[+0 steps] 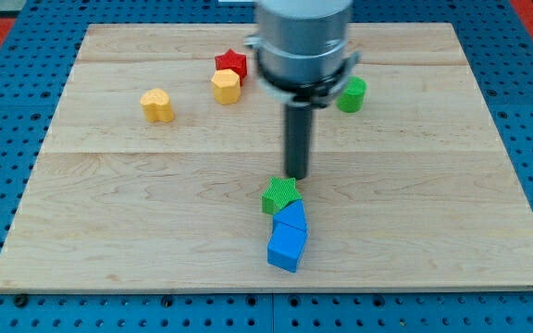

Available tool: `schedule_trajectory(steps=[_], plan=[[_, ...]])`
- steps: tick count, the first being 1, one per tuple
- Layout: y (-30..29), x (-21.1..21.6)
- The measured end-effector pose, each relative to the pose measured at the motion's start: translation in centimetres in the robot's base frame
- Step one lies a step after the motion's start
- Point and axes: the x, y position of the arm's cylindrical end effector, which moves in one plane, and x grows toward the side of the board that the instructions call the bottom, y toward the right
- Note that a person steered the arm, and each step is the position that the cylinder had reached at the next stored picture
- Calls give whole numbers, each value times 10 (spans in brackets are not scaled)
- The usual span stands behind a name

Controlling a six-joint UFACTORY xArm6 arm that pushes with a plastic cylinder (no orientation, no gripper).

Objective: Slide green circle closer to the green star

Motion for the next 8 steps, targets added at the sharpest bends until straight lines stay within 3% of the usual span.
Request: schedule_trajectory(steps=[2,3,4,6,7,8], plan=[[74,-134],[112,-138],[118,-168],[18,-103],[92,-123],[76,-145]])
